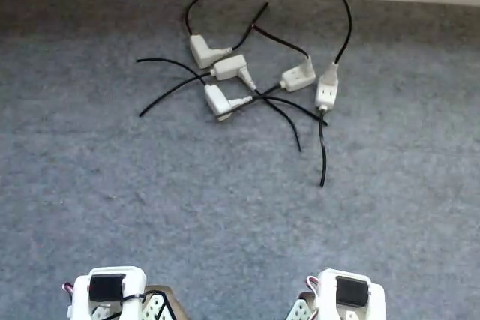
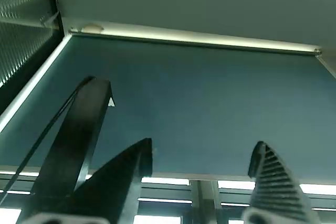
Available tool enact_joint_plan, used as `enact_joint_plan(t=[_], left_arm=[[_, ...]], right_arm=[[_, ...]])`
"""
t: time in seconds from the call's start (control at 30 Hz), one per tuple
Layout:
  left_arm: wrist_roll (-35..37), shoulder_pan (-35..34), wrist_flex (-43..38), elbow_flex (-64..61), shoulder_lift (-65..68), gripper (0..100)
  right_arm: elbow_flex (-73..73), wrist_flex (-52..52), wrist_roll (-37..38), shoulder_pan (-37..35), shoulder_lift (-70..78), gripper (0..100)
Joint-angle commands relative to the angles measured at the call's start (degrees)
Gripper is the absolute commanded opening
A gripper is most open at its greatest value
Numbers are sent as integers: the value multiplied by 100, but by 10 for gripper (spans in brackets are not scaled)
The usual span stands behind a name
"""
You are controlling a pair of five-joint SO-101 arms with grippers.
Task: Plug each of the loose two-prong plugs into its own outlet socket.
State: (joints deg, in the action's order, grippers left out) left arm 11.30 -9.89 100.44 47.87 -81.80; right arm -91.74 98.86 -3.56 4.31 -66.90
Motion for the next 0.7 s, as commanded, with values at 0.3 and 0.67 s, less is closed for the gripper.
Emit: enact_joint_plan(t=[0.3, 0.67], left_arm=[[-26, -13, -1389, -7099, -1684, 229], [-897, -48, -1960, -9771, -2290, 229]], right_arm=[[8259, -611, -369, -1024, -2308, 283], [13895, -1974, 422, -1007, -3776, 283]])
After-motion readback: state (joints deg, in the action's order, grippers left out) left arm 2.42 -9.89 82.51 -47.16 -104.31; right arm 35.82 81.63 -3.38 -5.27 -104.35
